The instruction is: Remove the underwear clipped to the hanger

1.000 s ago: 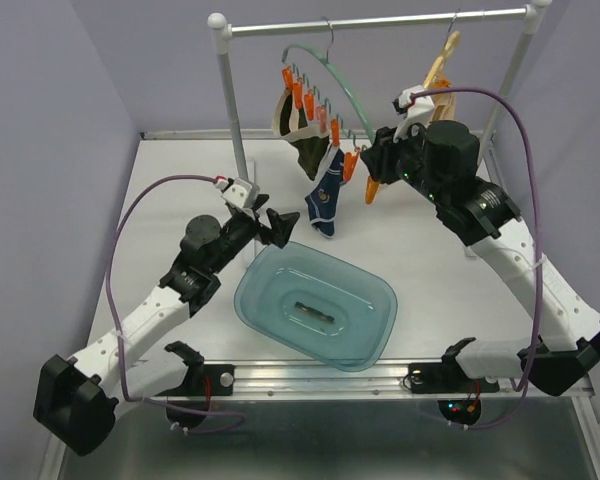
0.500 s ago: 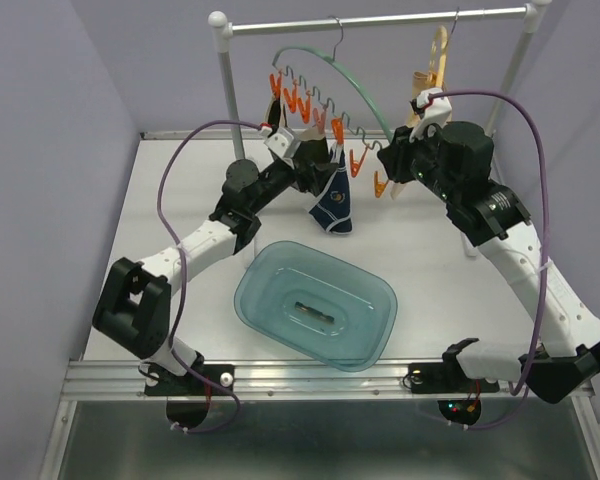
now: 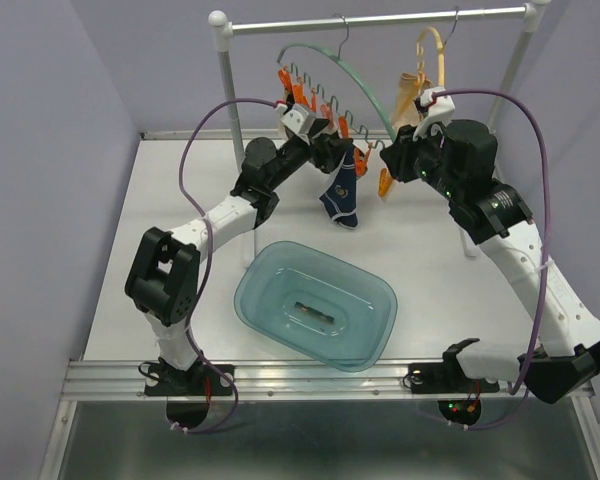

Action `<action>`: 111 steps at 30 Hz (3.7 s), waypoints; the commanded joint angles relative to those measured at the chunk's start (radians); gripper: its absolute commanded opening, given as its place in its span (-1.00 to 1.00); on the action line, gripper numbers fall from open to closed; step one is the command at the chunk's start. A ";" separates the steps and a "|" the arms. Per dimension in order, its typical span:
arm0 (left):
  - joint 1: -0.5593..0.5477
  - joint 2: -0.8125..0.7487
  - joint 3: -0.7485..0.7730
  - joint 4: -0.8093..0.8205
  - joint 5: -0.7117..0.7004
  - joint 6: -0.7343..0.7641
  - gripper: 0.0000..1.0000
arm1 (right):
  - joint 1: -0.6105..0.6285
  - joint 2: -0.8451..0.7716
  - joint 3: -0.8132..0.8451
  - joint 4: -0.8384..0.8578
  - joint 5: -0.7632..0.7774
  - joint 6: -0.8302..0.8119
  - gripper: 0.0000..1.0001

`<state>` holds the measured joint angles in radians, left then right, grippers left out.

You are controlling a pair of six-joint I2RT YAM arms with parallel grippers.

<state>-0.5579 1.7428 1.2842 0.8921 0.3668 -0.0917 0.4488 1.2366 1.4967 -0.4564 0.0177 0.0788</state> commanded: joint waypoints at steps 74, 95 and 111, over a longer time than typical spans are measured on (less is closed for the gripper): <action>-0.051 -0.378 -0.387 -0.482 -0.321 -0.408 0.93 | -0.117 -0.268 -0.107 0.101 -0.084 -0.251 1.00; -0.177 0.246 0.044 -0.746 -0.600 -0.502 0.67 | -0.240 -0.563 -0.547 0.102 0.232 -0.027 1.00; -0.183 0.276 0.089 -0.717 -0.704 -0.422 -0.73 | -0.277 -0.674 -0.842 0.123 0.030 0.052 1.00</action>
<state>-0.7341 2.0956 1.3846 0.1287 -0.3004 -0.5713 0.2020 0.5804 0.6823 -0.3901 0.1146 0.1032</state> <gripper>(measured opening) 0.260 0.999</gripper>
